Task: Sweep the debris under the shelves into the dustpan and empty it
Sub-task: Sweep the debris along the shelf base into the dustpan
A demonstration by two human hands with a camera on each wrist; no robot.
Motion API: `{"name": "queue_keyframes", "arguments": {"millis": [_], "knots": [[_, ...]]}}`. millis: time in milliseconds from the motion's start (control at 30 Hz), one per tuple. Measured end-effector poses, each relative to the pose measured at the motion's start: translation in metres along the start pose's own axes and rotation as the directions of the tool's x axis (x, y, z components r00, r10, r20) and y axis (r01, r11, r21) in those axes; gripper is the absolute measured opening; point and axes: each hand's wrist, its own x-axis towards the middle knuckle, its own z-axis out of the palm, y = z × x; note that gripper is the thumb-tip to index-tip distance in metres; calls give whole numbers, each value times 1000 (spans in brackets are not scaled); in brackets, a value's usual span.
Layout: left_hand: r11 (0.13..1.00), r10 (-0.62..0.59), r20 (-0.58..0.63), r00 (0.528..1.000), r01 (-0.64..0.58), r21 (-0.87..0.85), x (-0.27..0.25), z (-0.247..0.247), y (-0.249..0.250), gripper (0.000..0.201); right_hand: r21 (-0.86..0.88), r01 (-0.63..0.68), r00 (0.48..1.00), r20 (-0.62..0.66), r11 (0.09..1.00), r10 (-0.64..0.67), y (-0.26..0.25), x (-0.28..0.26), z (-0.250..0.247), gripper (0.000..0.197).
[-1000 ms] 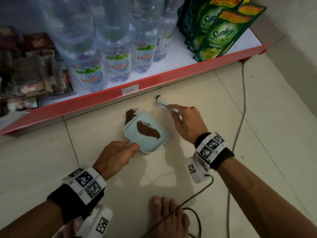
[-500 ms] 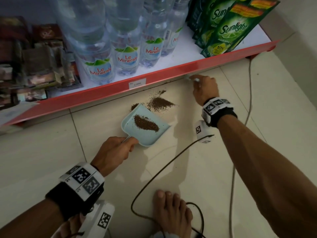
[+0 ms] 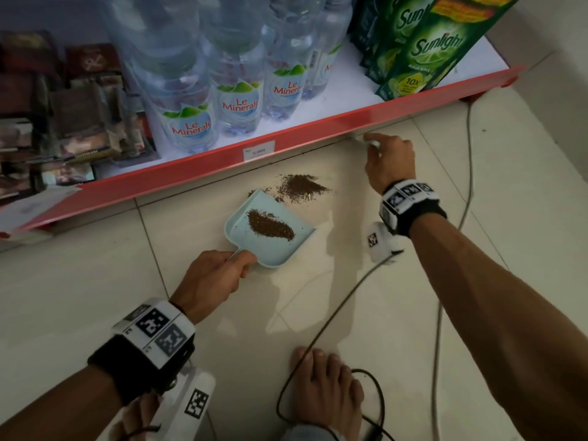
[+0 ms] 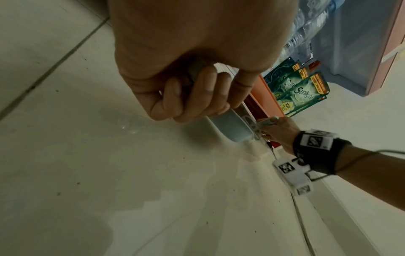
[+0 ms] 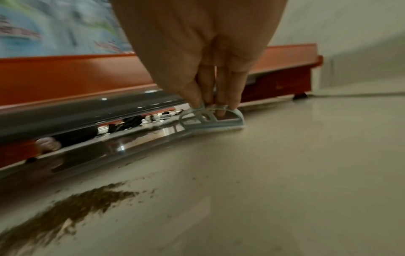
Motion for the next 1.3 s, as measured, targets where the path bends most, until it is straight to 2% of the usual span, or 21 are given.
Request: {"name": "queue_keyframes", "arguments": {"millis": [67,133,267,333,367,433,533,600,667,733,800,867,900,967,1033,1100,1167,1233,1300], "knots": [[1000,2,7,1000,-3,7,-1,2,0,37,16,18,998,54,1000,-19,-12,4,7,39],[1000,6,6,1000,-6,3,-2,2,0,38,39,140,981,131,989,-144,-31,-1,12,41],[1000,5,-8,1000,-5,-15,-4,-3,-2,38,154,374,862,305,914,-404,-52,-25,10,34],[1000,2,-15,1000,-3,-21,-4,-6,-4,37,193,447,830,274,873,-486,-48,-32,-1,31],[1000,-2,-17,1000,1,-25,-5,-7,-5,37,197,458,839,227,867,-495,-43,-33,-6,31],[1000,-4,-19,1000,4,-27,-5,-8,-7,38,147,397,902,120,906,-415,-31,-27,-12,33],[1000,9,-4,1000,-9,-6,-6,-6,-9,38,-39,152,986,69,988,-150,-20,-8,-6,37],[1000,13,4,1000,-12,-4,-6,-4,-8,39,-62,38,995,94,997,-32,-26,-3,4,40],[1000,23,8,1000,-23,-2,-5,-3,-8,40,7,67,988,140,998,-67,-42,-5,16,44],[999,39,4,999,-39,-4,-5,-4,-8,41,104,203,946,237,974,-222,-60,-16,24,44],[999,42,-9,999,-42,-6,-6,-7,-9,42,178,365,852,332,914,-405,-71,-28,20,38],[999,41,-28,999,-41,-9,-8,-13,-12,42,258,470,770,349,844,-535,-70,-34,7,31],[999,37,-36,999,-37,-12,-10,-16,-13,42,272,497,755,333,824,-565,-66,-35,-1,29],[999,25,-51,998,-26,-21,-11,-21,-16,42,228,509,789,262,830,-556,-53,-33,-14,29],[999,15,-64,998,-18,-34,-11,-24,-19,40,102,467,860,175,878,-478,-41,-26,-19,35],[998,8,-62,998,-12,-55,-11,-25,-20,38,-29,361,928,112,932,-356,-42,-19,-14,41],[998,2,-48,999,-4,-58,-11,-24,-18,38,-65,247,963,124,967,-237,-51,-15,0,44],[999,-5,-36,999,3,-48,-12,-22,-15,37,-18,233,950,220,972,-223,-66,-18,17,44],[999,-8,-31,1000,6,-49,-11,-20,-13,36,109,326,883,318,939,-344,-82,-30,27,42]]}}
